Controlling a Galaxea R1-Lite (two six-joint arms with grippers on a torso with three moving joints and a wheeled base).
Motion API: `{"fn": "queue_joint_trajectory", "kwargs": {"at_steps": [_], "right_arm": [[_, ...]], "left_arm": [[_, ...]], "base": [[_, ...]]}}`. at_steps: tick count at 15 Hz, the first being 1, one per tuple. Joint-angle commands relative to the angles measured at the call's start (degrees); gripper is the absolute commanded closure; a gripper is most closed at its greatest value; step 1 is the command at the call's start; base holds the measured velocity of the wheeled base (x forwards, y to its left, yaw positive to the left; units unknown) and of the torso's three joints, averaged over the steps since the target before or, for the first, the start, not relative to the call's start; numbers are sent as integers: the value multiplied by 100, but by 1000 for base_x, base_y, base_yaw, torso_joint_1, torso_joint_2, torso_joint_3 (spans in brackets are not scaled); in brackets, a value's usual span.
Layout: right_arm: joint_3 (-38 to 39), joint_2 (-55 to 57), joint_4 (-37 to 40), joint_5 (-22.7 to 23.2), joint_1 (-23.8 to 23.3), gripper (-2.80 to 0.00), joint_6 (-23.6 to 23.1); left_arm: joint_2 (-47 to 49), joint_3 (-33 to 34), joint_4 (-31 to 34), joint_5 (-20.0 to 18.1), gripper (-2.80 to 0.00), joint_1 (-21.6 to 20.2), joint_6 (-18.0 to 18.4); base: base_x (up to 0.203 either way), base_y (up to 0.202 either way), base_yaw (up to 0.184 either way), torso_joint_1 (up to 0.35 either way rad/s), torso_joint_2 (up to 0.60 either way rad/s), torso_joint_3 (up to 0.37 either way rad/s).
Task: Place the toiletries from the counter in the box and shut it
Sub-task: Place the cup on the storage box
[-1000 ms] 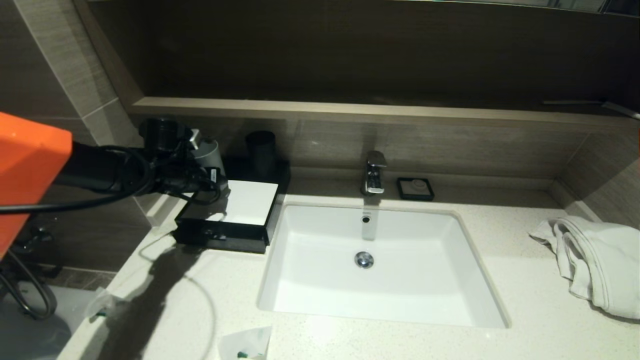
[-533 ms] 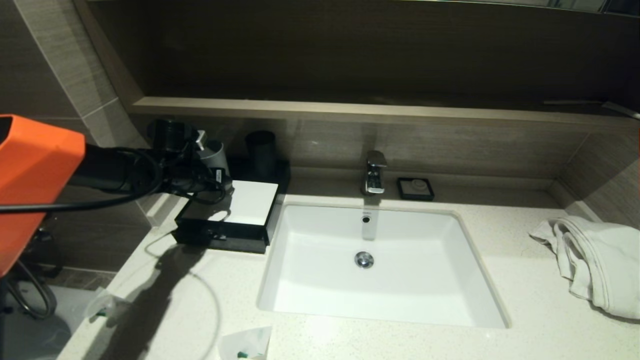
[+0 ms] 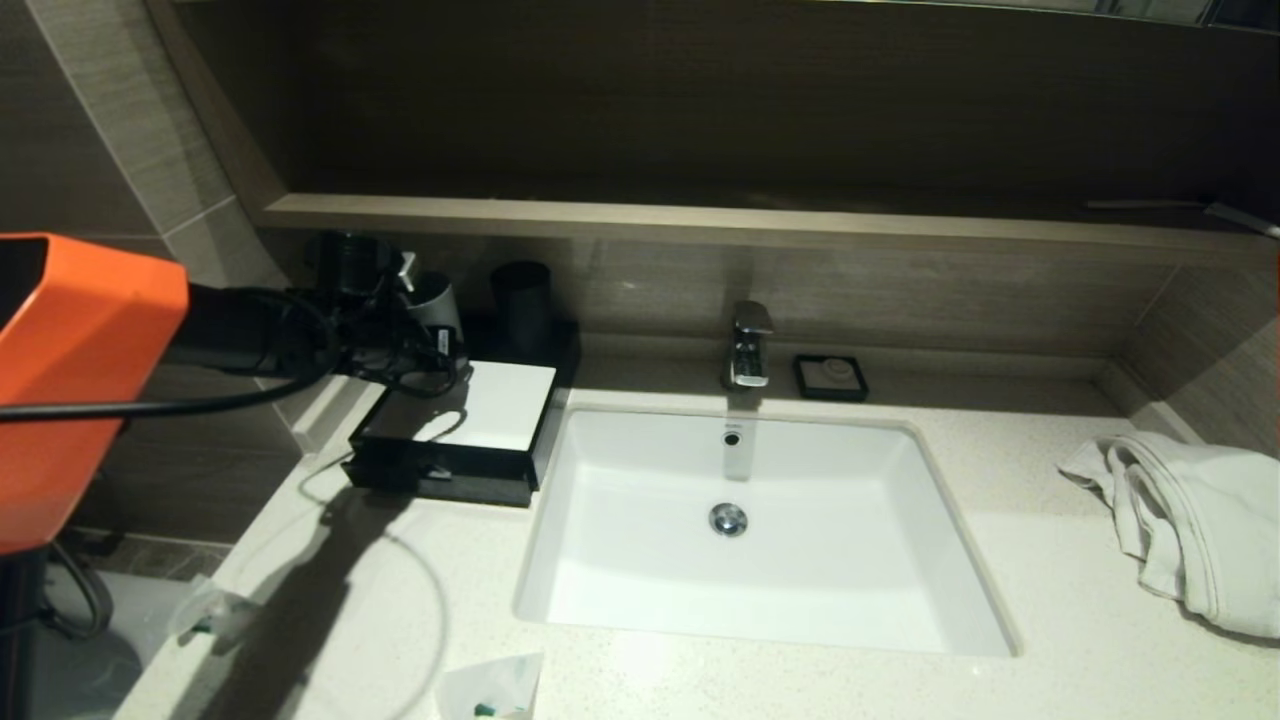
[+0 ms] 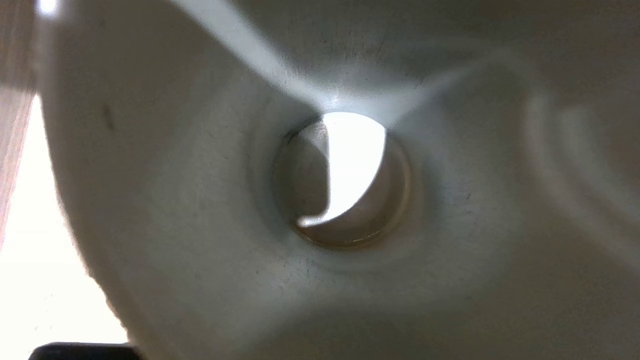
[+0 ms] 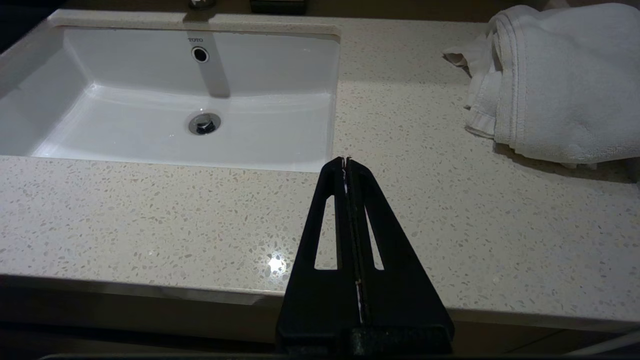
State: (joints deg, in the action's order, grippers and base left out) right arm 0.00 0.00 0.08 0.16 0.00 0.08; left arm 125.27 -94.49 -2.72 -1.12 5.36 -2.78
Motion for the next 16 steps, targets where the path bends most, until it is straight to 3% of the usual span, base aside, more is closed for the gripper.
{"fn": "queue_joint_trajectory", "kwargs": {"at_steps": [1, 16], "right_arm": [[0, 0, 0, 2, 0, 0, 0], [0, 0, 0, 2, 0, 0, 0]], "left_arm": [[91, -84, -5, 7, 0, 9, -3], [534, -793, 25, 51, 0, 43, 5]], "base": [[0, 0, 0, 0, 0, 0], [0, 0, 0, 0, 0, 0]]}}
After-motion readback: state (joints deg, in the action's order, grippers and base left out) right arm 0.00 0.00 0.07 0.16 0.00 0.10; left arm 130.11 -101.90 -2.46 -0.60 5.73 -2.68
